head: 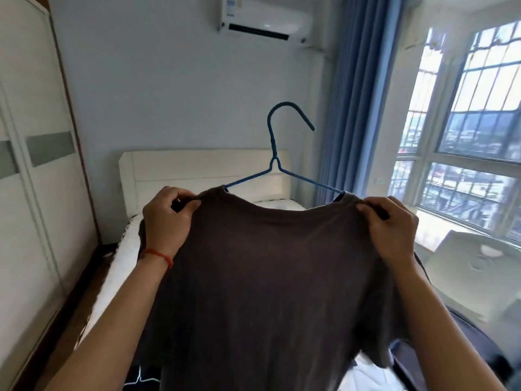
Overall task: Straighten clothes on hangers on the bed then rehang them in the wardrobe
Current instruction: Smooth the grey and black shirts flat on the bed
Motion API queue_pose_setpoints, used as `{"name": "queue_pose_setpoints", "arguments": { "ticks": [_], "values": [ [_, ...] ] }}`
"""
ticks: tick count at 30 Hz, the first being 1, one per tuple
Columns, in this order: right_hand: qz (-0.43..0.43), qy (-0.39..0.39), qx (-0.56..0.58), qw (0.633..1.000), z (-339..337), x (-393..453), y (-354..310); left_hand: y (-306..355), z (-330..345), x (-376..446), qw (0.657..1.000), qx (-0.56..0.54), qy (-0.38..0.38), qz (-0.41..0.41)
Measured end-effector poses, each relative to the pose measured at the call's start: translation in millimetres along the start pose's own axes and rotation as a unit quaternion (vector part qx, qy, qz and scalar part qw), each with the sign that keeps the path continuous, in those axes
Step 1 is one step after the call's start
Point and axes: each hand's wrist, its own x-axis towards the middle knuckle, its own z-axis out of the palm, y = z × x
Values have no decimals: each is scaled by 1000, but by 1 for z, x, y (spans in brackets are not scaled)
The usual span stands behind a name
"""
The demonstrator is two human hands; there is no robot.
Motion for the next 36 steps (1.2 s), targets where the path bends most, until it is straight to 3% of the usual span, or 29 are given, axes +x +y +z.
{"name": "queue_pose_setpoints", "arguments": {
  "ticks": [10,21,29,36],
  "values": [
    [4,-50,-33,998,36,-8,37,-49,36,-13,997,-11,-36,-69],
    [70,-142,-23,987,160,6,177,-145,148,-13,987,67,-81,-124],
    [164,-261,-29,951,254,25,288,-221,254,-15,957,133,-127,-223],
    [211,-365,-65,904,332,-20,369,-316,311,-58,910,192,-189,-316]
  ]
}}
